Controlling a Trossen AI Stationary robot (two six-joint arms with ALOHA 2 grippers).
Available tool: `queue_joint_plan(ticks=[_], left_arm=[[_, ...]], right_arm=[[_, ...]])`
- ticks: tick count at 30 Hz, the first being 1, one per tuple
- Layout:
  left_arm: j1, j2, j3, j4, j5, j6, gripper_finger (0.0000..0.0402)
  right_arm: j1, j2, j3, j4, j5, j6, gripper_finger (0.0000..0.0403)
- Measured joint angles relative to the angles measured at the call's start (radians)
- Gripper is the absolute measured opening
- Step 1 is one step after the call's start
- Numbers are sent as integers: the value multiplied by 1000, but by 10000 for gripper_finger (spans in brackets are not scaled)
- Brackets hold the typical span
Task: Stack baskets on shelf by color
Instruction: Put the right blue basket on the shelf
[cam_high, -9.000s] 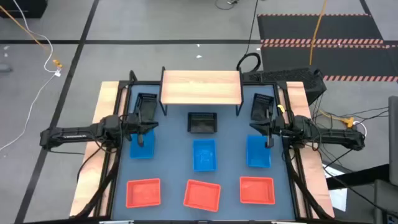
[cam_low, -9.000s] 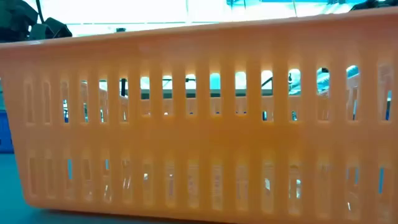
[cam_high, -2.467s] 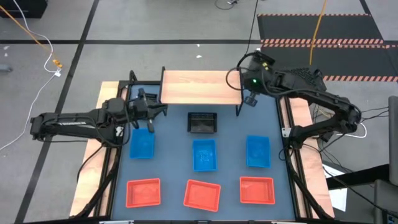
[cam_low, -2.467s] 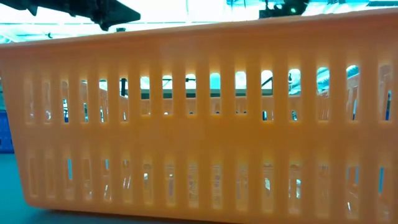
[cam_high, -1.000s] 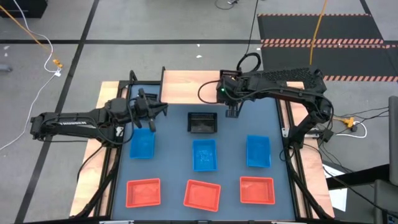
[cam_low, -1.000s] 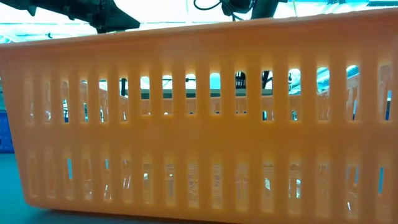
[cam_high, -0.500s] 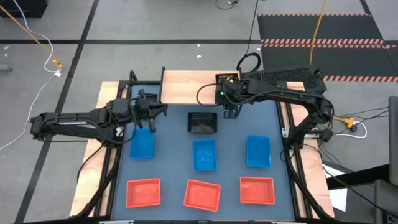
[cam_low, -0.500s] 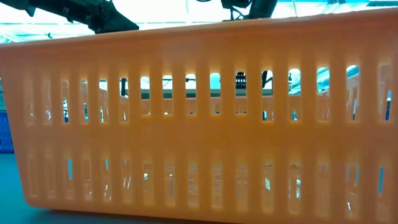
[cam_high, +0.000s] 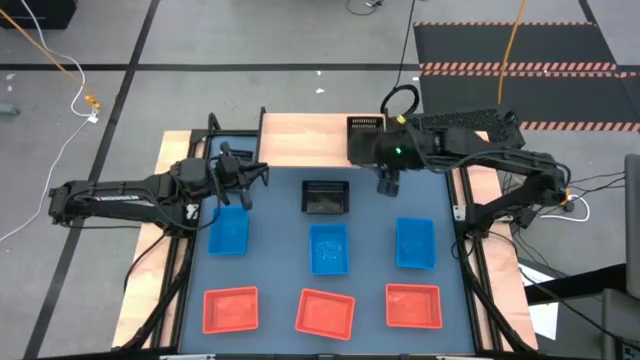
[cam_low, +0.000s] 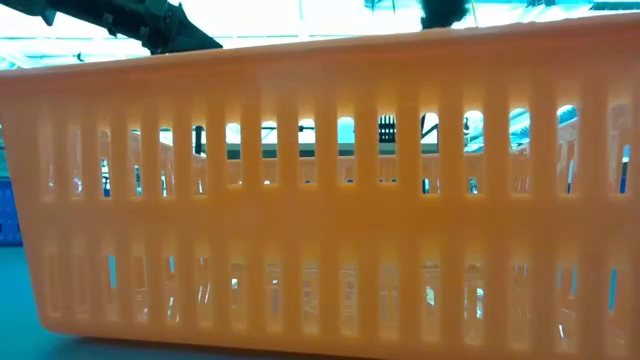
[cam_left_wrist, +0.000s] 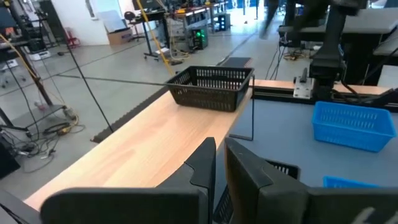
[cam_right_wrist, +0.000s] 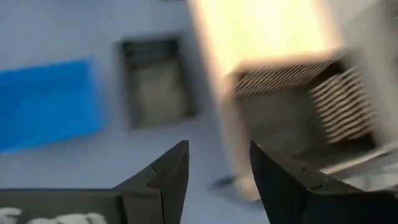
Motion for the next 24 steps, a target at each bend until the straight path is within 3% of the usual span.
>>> queue_joint_plan(ticks=[3,11,16,20,24], left_arm=[[0,-1,0,-3,0,-16,37],[0,-8,0,14,0,-20,37],[0,-8,0,81,0,76,37],[0,-9,0,150,1,203,37],[8,-9,0,193,2,273,37]], right_arm=[[89,-40,-126,-50,-75,157,162],[418,-67,-395,-87,-85,653,160],[596,-66,-506,-40,-203,775,160],[699,-65,-579,111,-207,805,160],[735,-66,-621,144,-162,839,160]])
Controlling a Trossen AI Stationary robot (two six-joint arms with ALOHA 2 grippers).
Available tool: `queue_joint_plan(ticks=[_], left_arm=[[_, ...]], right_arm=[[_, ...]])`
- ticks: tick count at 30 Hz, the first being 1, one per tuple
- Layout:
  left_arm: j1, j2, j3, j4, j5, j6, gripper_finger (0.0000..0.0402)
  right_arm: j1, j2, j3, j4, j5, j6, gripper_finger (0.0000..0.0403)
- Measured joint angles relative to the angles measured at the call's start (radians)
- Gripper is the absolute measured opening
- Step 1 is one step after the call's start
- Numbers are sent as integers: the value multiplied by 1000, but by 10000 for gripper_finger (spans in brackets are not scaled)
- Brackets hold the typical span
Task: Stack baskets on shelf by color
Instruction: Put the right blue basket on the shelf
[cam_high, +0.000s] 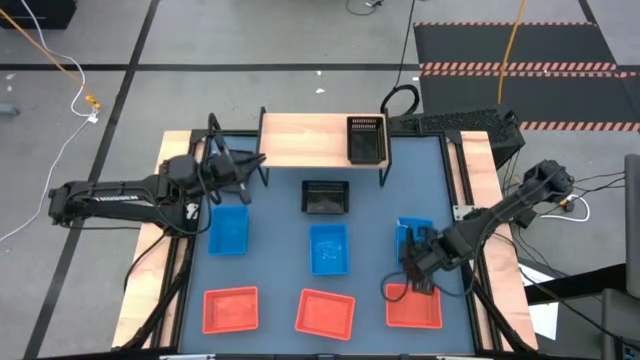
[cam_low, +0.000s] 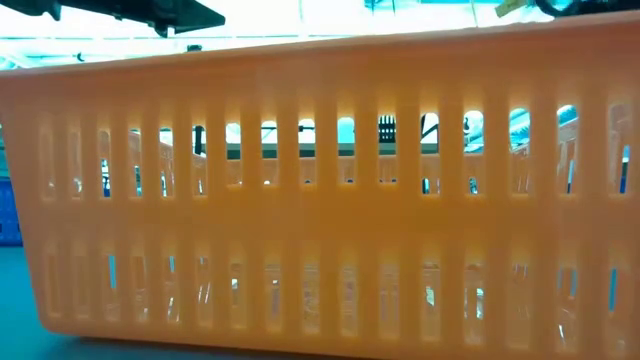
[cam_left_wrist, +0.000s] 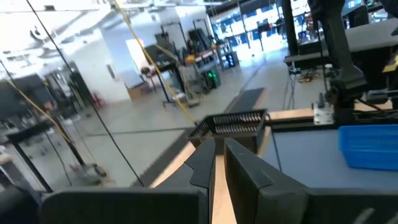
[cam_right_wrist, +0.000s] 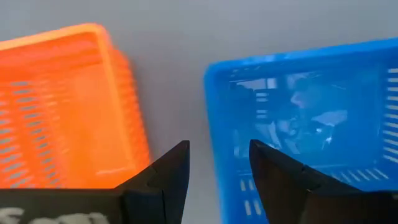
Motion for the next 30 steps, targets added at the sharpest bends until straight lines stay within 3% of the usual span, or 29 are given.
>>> queue_joint_plan(ticks=[11,14,19,24,30], left_arm=[[56,1,0,16,3,-15,37],[58,2,0,14,3,-43,37],[58,2,0,-3,3,-70,37],[58,2,0,-26,3,-71,37],[58,2,0,-29,3,-76,37]], right_arm=[[11,0,-137,147,13,100,150],[4,0,-142,146,13,105,116],[4,0,-135,156,-1,24,16],[-27,-16,-64,95,-9,4,9],[-86,-83,64,-169,319,-68,4]])
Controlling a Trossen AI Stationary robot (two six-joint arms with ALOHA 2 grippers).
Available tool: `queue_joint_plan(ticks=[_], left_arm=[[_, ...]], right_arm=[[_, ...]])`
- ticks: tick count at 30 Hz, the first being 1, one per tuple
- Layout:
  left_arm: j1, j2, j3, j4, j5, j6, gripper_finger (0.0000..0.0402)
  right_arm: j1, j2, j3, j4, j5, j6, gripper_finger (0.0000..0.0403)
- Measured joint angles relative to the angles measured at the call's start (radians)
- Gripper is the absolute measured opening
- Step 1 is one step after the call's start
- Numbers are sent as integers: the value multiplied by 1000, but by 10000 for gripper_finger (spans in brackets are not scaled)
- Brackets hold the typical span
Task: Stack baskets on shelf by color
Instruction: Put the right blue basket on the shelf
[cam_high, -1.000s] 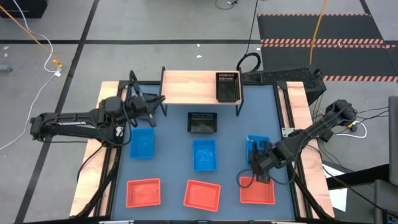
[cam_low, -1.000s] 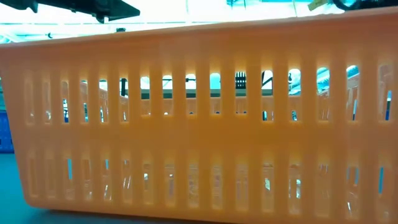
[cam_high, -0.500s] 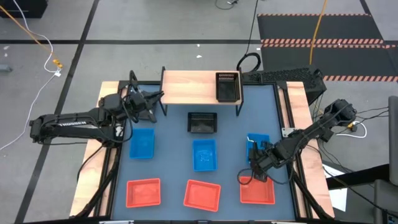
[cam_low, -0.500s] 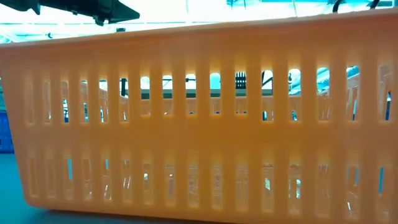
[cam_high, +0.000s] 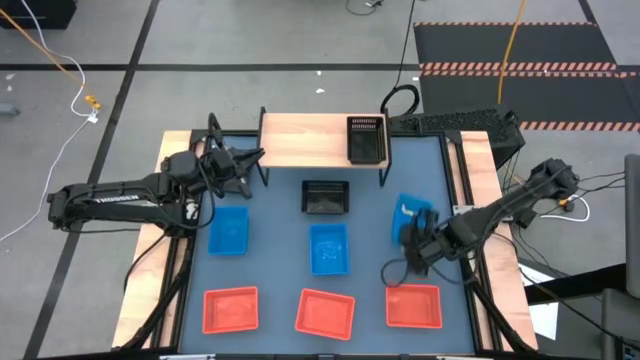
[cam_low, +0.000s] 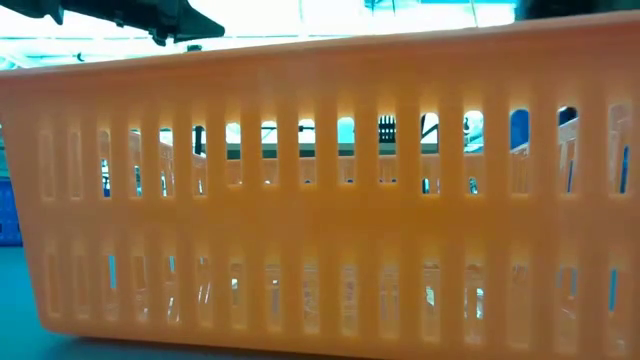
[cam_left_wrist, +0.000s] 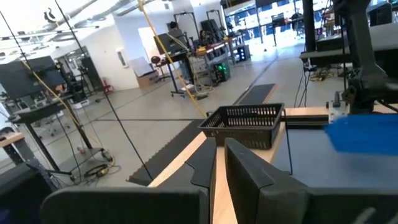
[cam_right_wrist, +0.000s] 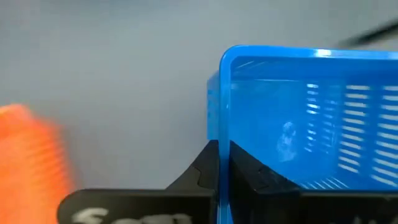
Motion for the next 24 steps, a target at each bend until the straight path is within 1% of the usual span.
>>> queue_joint_plan(ticks=[2,4,6,7,9,11,12,15,17,19,21,24], left_arm=[[0,0,0,-11,0,-13,37],[0,0,0,-25,0,-17,37],[0,0,0,-43,0,-17,37],[0,0,0,-52,0,-17,37],[0,0,0,-66,-1,-17,37],[0,0,0,-70,-1,-17,37],[0,0,0,-69,-1,-20,37],[0,0,0,-52,-12,-37,37],[0,0,0,-36,-29,-43,37],[0,0,0,-34,-31,-44,37],[0,0,0,-37,-31,-53,37],[0,0,0,-39,-32,-65,37]], right_arm=[[-31,-22,44,-101,119,51,3],[-63,-44,92,-194,264,165,3],[-90,-67,139,-264,365,187,3],[-104,-76,162,-277,399,166,3],[-145,-88,219,-249,460,85,3],[-195,-89,278,-174,499,-56,3],[-222,-89,305,-121,503,-142,3],[-303,-87,364,116,487,-446,2],[-366,-79,385,301,435,-667,2],[-430,-66,401,470,351,-834,2],[-496,-40,417,613,246,-952,2],[-589,8,425,784,60,-1011,2]])
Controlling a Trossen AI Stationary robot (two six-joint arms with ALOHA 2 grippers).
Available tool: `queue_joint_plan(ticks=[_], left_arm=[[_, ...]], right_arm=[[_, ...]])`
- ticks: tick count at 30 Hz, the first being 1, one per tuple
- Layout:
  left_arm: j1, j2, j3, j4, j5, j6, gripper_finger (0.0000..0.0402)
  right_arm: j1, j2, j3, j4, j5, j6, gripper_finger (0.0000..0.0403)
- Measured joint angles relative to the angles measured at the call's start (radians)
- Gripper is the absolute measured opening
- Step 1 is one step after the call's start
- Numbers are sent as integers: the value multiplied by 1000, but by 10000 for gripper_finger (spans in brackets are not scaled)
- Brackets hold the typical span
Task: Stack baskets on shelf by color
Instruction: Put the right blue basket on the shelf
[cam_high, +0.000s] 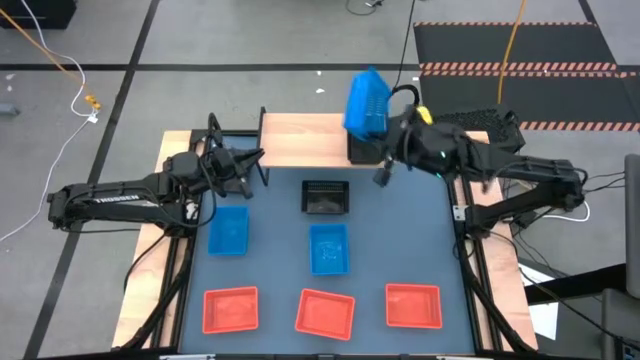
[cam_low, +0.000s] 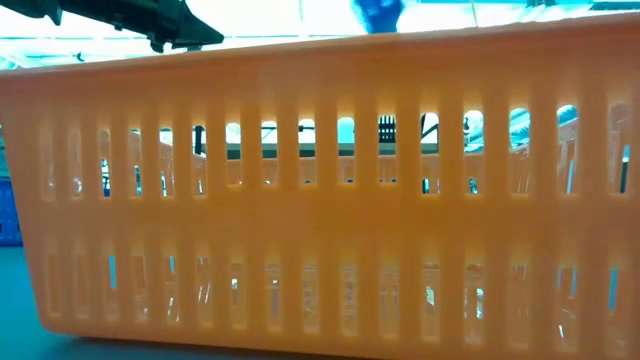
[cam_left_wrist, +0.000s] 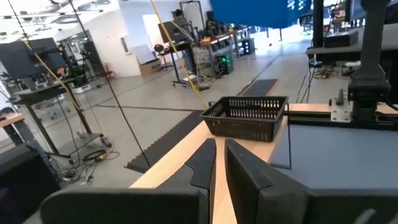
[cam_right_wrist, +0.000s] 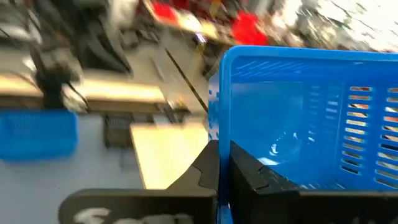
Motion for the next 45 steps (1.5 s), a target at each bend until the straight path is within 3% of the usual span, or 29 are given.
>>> queue_joint_plan(ticks=[3,6,13,16,23,36,45], left_arm=[[0,0,0,-1,0,-4,37],[0,0,0,-2,-1,1,37],[14,0,0,21,-101,35,37],[30,0,0,21,-113,38,37],[40,0,0,2,-117,46,37],[39,0,0,16,-121,50,37],[39,0,0,25,-122,74,37]], right_arm=[[-82,77,0,135,-189,7,2],[-144,187,40,171,-267,23,2],[-242,469,368,-171,-265,-24,2],[-253,542,449,-303,-266,-24,2],[-230,593,461,-396,-332,-5,2],[-188,618,458,-471,-290,35,4],[-189,618,379,-393,-289,28,15]])
